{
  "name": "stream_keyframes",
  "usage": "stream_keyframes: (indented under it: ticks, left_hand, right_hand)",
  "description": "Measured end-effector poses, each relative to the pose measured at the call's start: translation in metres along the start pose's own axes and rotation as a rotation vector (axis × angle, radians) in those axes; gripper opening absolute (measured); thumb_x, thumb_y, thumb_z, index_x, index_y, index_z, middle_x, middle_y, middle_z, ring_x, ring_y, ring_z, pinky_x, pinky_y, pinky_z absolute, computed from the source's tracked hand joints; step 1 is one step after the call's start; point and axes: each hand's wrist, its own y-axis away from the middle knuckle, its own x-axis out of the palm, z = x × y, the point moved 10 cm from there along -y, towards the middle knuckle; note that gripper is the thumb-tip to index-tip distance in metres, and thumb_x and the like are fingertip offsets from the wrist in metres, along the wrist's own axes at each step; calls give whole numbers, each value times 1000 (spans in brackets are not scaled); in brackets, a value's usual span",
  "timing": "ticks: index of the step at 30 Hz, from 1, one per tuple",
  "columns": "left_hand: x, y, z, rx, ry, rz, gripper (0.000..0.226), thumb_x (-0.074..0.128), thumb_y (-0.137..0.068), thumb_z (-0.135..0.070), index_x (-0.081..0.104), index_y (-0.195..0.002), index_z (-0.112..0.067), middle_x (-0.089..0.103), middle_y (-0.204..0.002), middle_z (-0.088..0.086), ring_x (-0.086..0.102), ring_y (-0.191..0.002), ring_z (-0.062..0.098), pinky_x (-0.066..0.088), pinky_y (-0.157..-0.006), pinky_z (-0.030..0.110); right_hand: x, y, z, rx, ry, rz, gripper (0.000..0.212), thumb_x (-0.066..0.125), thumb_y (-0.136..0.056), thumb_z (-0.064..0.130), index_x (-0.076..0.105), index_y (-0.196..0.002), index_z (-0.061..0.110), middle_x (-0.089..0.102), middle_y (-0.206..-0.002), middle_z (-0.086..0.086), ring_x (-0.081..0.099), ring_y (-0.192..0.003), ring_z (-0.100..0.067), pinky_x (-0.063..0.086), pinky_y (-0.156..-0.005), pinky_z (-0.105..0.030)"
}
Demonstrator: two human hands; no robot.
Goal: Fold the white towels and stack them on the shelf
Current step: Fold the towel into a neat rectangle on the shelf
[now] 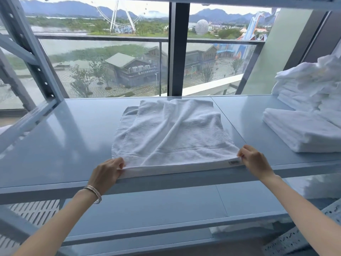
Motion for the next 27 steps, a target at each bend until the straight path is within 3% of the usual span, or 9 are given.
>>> stream_keyframes:
  ticks: [3, 5, 7, 10, 15, 18, 20, 24, 27]
  left_hand:
    - [-10, 3, 1, 7, -42, -61, 32, 70, -75, -16, 39, -79, -24, 60, -64, -5, 61, -56, 24, 43, -41, 28]
    - [-19, 8, -2, 44, -57, -104, 11, 52, -79, -28, 41, -79, -24, 58, -59, -6, 60, -52, 22, 41, -38, 25]
    - [-22, 13, -1, 79, -63, -116, 7, 42, -80, -32, 44, -79, -25, 59, -58, -5, 60, -52, 21, 41, -36, 24]
    - [-20, 15, 2, 107, -106, -102, 2, 50, -76, -24, 50, -74, -24, 57, -56, -5, 59, -50, 21, 41, -34, 24]
    - [-20, 20, -11, 111, -149, -57, 33, 43, -79, -33, 68, -65, -16, 67, -65, -5, 64, -53, 20, 48, -36, 26]
    - [-17, 29, -18, 129, -216, 30, 28, 65, -73, -42, 65, -69, -15, 64, -66, -5, 64, -56, 20, 48, -35, 26]
    - [-11, 33, -23, 142, -265, 136, 42, 89, -51, -40, 60, -67, -14, 57, -62, -4, 60, -53, 19, 42, -31, 24]
    - [-21, 36, -33, 201, -388, 146, 47, 94, -39, -26, 56, -62, -15, 51, -55, 0, 55, -43, 21, 29, -33, 18]
    - [-31, 36, -31, 169, -385, 134, 43, 95, -35, -15, 61, -63, -14, 51, -50, 1, 53, -39, 21, 27, -35, 16]
  right_hand:
    - [7, 3, -1, -4, 19, 17, 28, 66, -60, -23, 62, -64, 4, 59, -68, -7, 60, -56, -31, 39, -49, -26]
    - [7, 7, 0, -15, 16, 7, 29, 68, -58, -23, 62, -63, 5, 60, -67, -7, 60, -55, -30, 41, -48, -27]
    - [7, 11, 1, -26, 7, 9, 28, 69, -58, -22, 64, -64, 6, 61, -67, -7, 60, -55, -29, 43, -47, -29]
    - [5, 14, -2, -26, -41, 1, 28, 71, -61, -20, 68, -68, 6, 64, -72, -5, 64, -61, -27, 50, -52, -31]
    - [4, 26, -10, -58, -195, 106, 19, 75, -71, -5, 75, -86, 5, 64, -90, 7, 58, -87, -5, 39, -79, -4]
    - [2, 30, -12, -10, -178, 215, 23, 81, -68, 12, 73, -90, 10, 63, -92, 10, 58, -81, -3, 42, -72, -12]
    - [1, 34, -5, -34, -90, 255, 31, 85, -63, 20, 70, -89, 13, 63, -90, 7, 60, -73, -10, 43, -65, -24]
    - [-9, 43, 21, -139, 117, 127, 38, 90, -47, 5, 62, -71, 14, 59, -69, 3, 59, -58, -22, 40, -46, -24]
    - [-5, 57, 48, -260, 253, 176, 43, 91, -37, 6, 56, -60, 16, 56, -59, 4, 57, -50, -21, 41, -39, -24]
